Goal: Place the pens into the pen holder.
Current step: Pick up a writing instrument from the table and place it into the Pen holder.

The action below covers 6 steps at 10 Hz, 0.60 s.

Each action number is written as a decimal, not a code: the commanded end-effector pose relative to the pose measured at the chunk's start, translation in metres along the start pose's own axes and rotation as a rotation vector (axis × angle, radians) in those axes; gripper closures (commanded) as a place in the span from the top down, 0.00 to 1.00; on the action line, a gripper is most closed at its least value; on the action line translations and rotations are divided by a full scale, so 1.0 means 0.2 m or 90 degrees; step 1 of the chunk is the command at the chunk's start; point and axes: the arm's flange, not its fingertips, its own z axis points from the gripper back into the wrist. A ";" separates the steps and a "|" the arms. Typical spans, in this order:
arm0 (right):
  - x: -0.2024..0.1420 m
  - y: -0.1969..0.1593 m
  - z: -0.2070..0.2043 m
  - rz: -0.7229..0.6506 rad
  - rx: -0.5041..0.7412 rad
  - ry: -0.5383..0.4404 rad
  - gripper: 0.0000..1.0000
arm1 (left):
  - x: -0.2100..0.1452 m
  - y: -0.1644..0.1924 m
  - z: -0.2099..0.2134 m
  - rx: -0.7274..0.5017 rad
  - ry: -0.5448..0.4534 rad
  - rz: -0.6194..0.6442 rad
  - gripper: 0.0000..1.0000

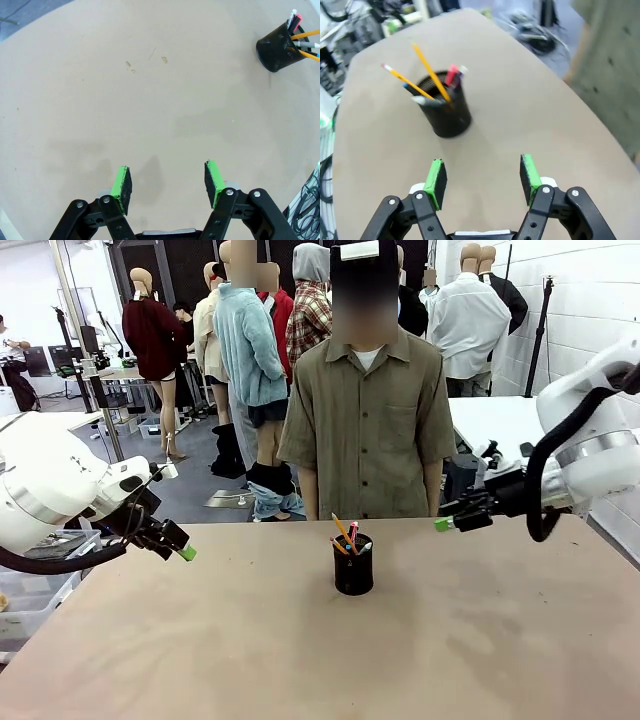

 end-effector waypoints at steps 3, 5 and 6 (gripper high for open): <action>-0.07 0.09 0.12 -0.164 -0.118 0.114 0.74 | 0.00 0.02 -0.01 -0.003 -0.007 -0.012 0.76; -0.06 0.12 0.13 -0.193 -0.156 0.156 0.74 | 0.00 0.02 -0.01 -0.003 -0.007 -0.012 0.76; -0.04 0.14 0.10 -0.181 -0.164 0.163 0.74 | 0.00 0.02 -0.01 -0.003 -0.007 -0.012 0.76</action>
